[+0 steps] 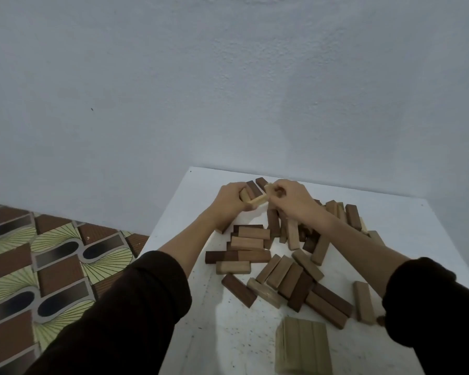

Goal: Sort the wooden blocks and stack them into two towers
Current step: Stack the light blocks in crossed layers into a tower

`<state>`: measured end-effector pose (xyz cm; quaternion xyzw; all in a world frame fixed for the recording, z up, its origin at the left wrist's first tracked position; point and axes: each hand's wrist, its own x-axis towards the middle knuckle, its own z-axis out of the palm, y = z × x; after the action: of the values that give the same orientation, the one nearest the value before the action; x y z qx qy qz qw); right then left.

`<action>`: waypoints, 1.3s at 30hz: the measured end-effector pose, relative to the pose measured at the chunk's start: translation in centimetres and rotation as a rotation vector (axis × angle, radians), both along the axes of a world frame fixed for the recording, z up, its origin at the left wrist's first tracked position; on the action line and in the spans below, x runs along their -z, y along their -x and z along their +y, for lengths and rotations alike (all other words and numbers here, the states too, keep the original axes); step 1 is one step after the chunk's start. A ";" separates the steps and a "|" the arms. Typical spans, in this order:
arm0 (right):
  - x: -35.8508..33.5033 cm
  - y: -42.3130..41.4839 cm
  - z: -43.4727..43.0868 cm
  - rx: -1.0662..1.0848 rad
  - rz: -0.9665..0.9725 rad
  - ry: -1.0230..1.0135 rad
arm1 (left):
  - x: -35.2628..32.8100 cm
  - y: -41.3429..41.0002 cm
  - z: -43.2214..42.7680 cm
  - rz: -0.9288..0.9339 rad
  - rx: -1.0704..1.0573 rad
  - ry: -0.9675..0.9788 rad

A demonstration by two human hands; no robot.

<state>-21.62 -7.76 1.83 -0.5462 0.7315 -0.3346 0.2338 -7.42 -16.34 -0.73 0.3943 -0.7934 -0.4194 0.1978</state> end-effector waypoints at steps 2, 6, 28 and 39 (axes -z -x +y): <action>-1.3 -0.5 0.8 0.023 -0.139 -0.023 | -1.1 -0.7 0.9 0.144 -0.027 -0.086; -3.9 -2.1 2.5 0.030 -0.356 -0.008 | -3.1 -1.9 3.3 0.312 -0.019 -0.171; 1.6 -17.9 13.8 -0.007 -0.097 -0.312 | 2.5 -16.9 13.6 0.037 -0.046 -0.320; 5.9 -17.7 14.0 0.232 -0.152 -0.271 | 4.7 -16.0 14.4 -0.087 -0.096 0.009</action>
<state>-3.89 6.29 -4.09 -0.3949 0.8083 -0.2978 0.3195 8.55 -1.94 -5.47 0.4488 -0.7834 -0.3884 0.1846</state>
